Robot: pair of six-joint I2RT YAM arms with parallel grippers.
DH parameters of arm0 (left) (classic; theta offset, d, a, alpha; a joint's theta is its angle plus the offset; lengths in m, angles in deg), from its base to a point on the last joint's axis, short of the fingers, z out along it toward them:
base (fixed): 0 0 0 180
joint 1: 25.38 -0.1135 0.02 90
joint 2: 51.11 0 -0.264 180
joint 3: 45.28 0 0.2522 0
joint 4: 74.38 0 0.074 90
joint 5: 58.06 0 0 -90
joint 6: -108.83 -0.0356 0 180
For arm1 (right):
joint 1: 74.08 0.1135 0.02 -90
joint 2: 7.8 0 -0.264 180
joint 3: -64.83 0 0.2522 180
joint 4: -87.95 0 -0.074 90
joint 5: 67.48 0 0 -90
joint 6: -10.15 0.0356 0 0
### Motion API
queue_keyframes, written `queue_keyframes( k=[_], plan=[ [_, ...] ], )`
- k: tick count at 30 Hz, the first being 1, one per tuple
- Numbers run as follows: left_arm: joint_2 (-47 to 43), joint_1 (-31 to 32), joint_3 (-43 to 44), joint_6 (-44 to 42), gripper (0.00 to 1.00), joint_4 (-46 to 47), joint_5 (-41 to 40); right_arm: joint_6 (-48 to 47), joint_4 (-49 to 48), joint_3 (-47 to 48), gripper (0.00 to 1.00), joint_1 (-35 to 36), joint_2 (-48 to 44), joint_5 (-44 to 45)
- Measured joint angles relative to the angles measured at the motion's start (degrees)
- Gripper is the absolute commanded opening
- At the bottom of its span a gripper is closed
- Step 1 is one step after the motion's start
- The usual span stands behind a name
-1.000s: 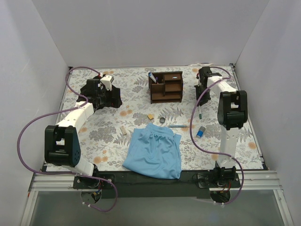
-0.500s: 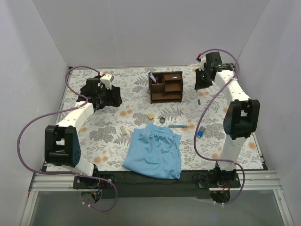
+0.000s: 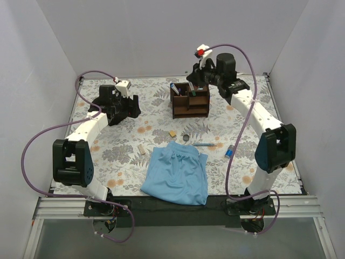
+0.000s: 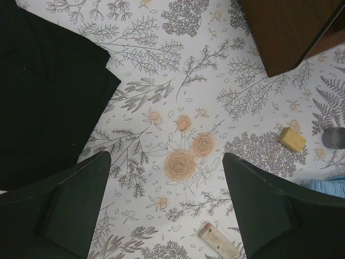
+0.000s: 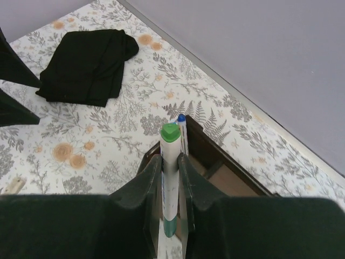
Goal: Sort the stationery into containers
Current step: Place the pen in the storage box.
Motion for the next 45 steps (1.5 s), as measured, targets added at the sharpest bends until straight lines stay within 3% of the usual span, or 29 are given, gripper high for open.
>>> queue_keyframes(
  k=[7, 14, 26, 29, 32, 45],
  plan=[
    [0.3, 0.0, 0.2, -1.0, 0.86, -2.3, -1.2, 0.3, -13.5, -0.2, 0.01, 2.2, 8.6, -0.9],
    [0.3, 0.0, 0.3, -2.2, 0.86, -5.1, -1.7, -1.4, -25.8, -2.1, 0.01, 2.9, 9.7, -0.8],
    [2.2, 1.2, 1.7, -2.6, 0.86, -6.2, -2.8, -0.6, -31.3, -2.1, 0.02, 3.1, 14.7, 0.1],
    [2.2, 1.3, 1.7, -2.6, 0.86, -6.6, -2.9, -0.7, -31.3, -2.1, 0.23, 3.1, 15.6, 0.4],
    [2.2, 1.5, 1.7, -2.6, 0.86, -6.7, -3.0, -0.6, -31.4, -2.1, 0.37, 3.1, 15.7, 0.5],
    [2.2, 1.6, 1.7, -2.6, 0.86, -6.4, -3.0, -2.3, -27.4, -2.1, 0.51, 3.0, 15.2, 1.0]
  ],
)
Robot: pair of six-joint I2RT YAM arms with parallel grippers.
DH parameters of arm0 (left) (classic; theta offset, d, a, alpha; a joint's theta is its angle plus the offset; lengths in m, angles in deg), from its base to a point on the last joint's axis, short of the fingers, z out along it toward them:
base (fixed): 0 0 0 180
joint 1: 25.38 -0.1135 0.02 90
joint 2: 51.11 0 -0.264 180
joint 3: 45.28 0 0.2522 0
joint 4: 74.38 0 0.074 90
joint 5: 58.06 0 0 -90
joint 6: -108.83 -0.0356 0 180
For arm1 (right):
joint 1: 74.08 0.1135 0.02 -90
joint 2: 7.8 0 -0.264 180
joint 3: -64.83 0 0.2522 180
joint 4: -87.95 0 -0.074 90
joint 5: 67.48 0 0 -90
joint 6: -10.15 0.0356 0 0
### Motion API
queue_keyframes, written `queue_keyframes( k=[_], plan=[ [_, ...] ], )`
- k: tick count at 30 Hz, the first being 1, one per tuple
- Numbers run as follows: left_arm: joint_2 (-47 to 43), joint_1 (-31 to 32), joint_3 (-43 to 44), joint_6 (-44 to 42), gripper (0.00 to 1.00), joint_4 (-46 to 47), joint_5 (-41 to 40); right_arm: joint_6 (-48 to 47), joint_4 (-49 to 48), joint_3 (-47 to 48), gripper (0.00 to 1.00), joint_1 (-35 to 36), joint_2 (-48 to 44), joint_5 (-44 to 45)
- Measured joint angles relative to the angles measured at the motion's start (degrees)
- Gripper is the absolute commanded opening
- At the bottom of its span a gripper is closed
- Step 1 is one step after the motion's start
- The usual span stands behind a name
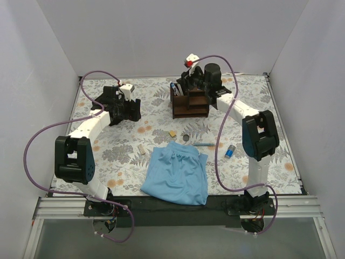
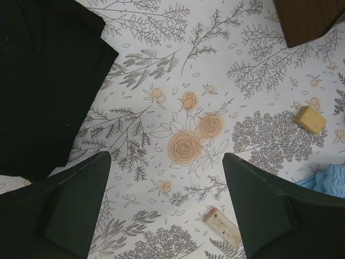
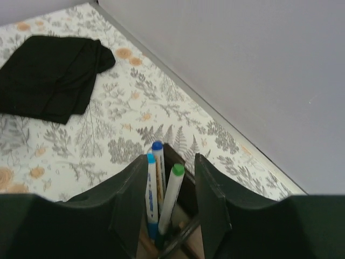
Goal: Sort the stationery into containers
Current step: Place the pen in the storage box.
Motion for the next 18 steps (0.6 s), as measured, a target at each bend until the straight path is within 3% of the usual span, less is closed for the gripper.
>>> queue_keyframes(
  k=[2, 6, 12, 18],
  plan=[
    [0.0, 0.0, 0.0, 0.0, 0.86, 0.5, 0.0, -1.8, 2.1, -1.6, 0.53, -0.2, -1.9, 0.1],
    [-0.2, 0.0, -0.6, 0.3, 0.86, 2.3, 0.0, -10.6, 8.2, -13.2, 0.57, -1.8, -14.8, -3.0],
    [-1.3, 0.0, -3.3, 1.3, 0.86, 4.5, 0.5, -29.4, 28.9, -19.2, 0.56, -4.3, -32.5, -7.6],
    [-1.7, 0.0, -4.3, 1.7, 0.86, 5.7, 1.4, -41.3, 50.1, -17.9, 0.44, -3.0, -28.7, -7.8]
  ],
)
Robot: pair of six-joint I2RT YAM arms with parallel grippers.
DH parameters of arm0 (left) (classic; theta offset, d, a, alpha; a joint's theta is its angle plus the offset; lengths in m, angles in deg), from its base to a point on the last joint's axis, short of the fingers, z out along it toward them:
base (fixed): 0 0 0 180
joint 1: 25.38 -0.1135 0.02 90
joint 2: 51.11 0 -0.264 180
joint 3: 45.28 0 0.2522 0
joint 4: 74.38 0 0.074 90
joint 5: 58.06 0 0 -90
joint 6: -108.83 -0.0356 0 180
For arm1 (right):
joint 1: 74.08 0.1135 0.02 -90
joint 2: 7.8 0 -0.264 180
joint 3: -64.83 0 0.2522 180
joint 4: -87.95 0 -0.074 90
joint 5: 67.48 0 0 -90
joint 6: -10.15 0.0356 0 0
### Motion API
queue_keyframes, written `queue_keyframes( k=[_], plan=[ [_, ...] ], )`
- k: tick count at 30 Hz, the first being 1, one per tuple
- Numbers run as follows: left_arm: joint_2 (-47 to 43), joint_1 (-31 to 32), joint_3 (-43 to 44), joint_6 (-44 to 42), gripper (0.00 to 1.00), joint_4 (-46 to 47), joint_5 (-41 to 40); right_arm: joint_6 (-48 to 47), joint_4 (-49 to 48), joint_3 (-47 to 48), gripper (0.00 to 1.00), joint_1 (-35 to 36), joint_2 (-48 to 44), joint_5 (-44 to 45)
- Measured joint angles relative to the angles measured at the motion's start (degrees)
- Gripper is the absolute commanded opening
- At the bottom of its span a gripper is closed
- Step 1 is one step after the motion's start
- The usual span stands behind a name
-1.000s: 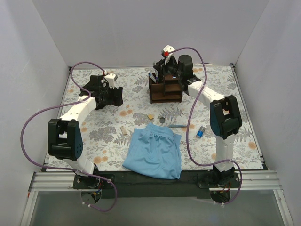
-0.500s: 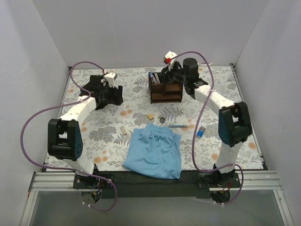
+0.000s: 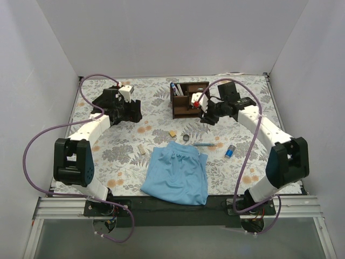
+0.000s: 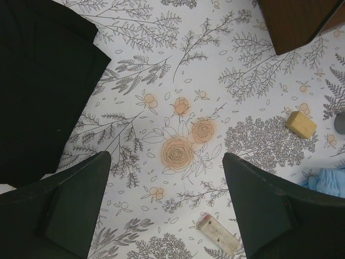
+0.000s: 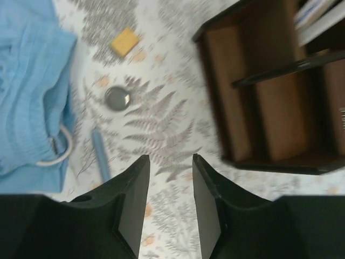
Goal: Sort the stationery into containers
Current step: Pick up the pen from the center of the board.
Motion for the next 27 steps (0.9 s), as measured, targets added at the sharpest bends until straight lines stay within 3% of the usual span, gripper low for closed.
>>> queue_keyframes(
  k=[8, 27],
  plan=[
    [-2.6, 0.0, -1.3, 0.4, 0.86, 1.2, 0.3, -6.8, 11.8, -1.6, 0.46, 2.9, 7.0, 2.4],
    [-4.2, 0.0, -2.7, 0.7, 0.86, 0.2, -0.6, -15.4, 14.6, -2.6, 0.45, 8.6, 15.9, 8.4]
  ],
)
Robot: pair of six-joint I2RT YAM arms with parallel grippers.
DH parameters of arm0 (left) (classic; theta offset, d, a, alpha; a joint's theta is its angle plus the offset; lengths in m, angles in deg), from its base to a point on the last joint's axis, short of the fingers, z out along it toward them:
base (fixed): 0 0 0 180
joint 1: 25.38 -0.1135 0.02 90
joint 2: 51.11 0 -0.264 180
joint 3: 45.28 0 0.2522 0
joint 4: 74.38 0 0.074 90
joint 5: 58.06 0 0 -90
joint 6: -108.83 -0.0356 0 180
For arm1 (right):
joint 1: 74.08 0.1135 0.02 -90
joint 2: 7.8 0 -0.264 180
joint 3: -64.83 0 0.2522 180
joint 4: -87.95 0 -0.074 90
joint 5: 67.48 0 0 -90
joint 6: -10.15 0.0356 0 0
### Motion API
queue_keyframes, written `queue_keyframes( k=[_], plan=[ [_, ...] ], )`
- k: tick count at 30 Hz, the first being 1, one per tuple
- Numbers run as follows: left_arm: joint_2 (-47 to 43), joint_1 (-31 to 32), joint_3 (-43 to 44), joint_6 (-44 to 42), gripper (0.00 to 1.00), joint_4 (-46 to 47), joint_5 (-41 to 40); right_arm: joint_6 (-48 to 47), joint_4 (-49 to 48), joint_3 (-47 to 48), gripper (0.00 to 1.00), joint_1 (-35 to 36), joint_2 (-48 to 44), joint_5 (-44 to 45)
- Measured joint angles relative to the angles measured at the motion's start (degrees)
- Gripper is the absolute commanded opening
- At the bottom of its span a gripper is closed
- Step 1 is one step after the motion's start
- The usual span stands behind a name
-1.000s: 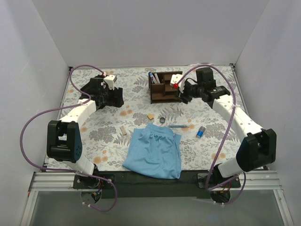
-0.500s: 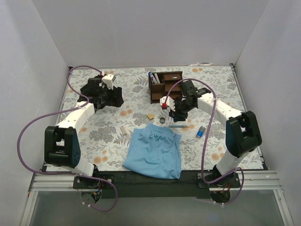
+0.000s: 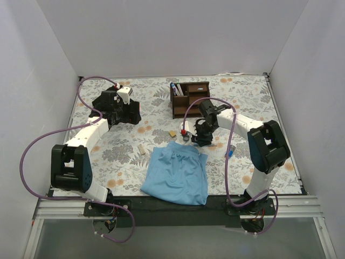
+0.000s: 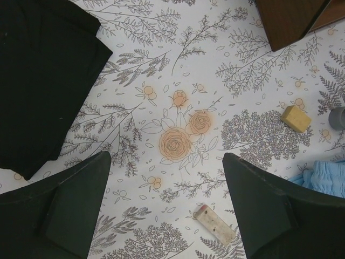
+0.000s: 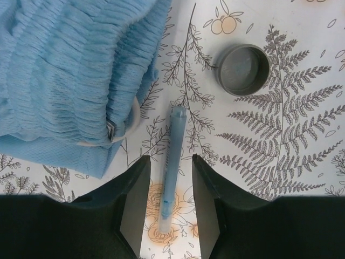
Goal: Sort the stationery into containers
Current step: Pick up the pen from the center of the board.
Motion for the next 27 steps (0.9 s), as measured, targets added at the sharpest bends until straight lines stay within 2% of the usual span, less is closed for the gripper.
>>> queue_keyframes(
  k=[12, 13, 16, 17, 18, 24, 27],
  plan=[
    [0.0, 0.0, -0.2, -0.2, 0.86, -0.5, -0.4, 1.2, -5.8, -2.4, 0.42, 2.2, 2.0, 2.5],
    [0.0, 0.0, -0.2, -0.3, 0.86, -0.5, -0.4, 1.2, -6.0, -2.4, 0.39, 2.5, 2.1, 2.6],
    [0.0, 0.0, -0.2, -0.4, 0.86, -0.6, -0.5, 2.0, -7.1, -2.7, 0.21, 3.4, 1.9, 2.9],
    [0.0, 0.0, -0.2, -0.4, 0.86, -0.6, -0.5, 2.1, -7.4, -2.8, 0.09, 3.6, 1.9, 3.0],
    [0.0, 0.0, -0.2, -0.4, 0.86, -0.7, -0.5, 2.6, -7.8, -2.9, 0.03, 3.9, 1.9, 3.2],
    [0.0, 0.0, -0.2, -0.3, 0.86, -0.7, -0.5, 3.9, -8.6, -3.2, 0.01, 4.0, 1.4, 4.8],
    [0.0, 0.0, -0.2, -0.3, 0.86, -0.4, -0.5, 4.3, -5.3, -1.5, 0.01, 2.9, 1.4, 5.5]
  ],
)
